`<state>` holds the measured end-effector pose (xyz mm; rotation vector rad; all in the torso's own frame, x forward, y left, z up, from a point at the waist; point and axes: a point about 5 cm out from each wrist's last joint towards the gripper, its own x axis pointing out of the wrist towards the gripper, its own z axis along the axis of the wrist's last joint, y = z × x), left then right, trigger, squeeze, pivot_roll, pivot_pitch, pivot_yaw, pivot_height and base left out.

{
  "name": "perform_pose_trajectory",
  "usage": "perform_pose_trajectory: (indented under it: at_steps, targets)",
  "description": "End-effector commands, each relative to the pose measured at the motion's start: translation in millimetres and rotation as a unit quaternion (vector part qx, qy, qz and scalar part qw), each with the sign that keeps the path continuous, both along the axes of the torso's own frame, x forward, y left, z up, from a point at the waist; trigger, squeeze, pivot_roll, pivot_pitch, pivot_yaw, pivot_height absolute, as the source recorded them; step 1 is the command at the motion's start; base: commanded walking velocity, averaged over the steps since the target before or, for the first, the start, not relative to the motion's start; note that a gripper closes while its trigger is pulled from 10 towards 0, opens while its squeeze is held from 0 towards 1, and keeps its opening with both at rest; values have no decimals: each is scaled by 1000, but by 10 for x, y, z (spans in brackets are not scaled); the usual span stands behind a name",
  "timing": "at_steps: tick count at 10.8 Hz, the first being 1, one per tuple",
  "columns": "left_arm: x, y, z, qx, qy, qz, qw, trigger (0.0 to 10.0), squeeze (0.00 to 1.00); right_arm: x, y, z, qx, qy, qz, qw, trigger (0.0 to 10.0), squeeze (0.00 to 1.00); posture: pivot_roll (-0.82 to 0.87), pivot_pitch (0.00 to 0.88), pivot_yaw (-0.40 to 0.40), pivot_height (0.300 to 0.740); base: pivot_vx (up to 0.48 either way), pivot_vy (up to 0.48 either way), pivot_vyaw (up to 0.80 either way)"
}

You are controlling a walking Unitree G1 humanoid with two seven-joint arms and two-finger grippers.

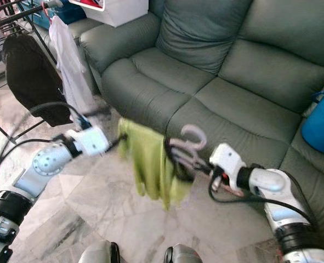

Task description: Hang hanger

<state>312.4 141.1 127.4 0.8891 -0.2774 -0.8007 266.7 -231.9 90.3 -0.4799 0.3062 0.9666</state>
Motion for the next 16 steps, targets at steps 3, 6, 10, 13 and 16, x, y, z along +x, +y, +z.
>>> perform_pose_trajectory:
  at_steps: [3, 6, 10, 13, 16]
  targets:
    - [-152, -75, -76, 66, 69, -117, 989, 10000, 0, 91, 4, 125, -37, -28, 53, 998, 10000, 0, -90, 54, -27, 740, 0, 0, 0]
    - [-146, -51, -156, 93, 113, -133, 980, 9882, 0, 182, 109, 182, -49, -57, 85, 994, 10000, 0, -91, 50, -30, 740, 0, 0, 0]
    - [9, -111, -100, 92, 101, -117, 984, 10000, 0, 189, 212, 179, -60, -59, 129, 988, 10000, 0, -103, 43, -30, 740, 0, 0, 0]
    - [24, -73, -221, 118, 113, -118, 979, 0, 0, 232, 288, 203, -69, -81, 147, 983, 10000, 0, -105, 46, -29, 740, 0, 0, 0]
    - [85, -37, -202, 127, 104, -109, 980, 0, 0, 226, 291, 174, -80, -85, 154, 981, 10000, 0, -104, 48, -29, 740, 0, 0, 0]
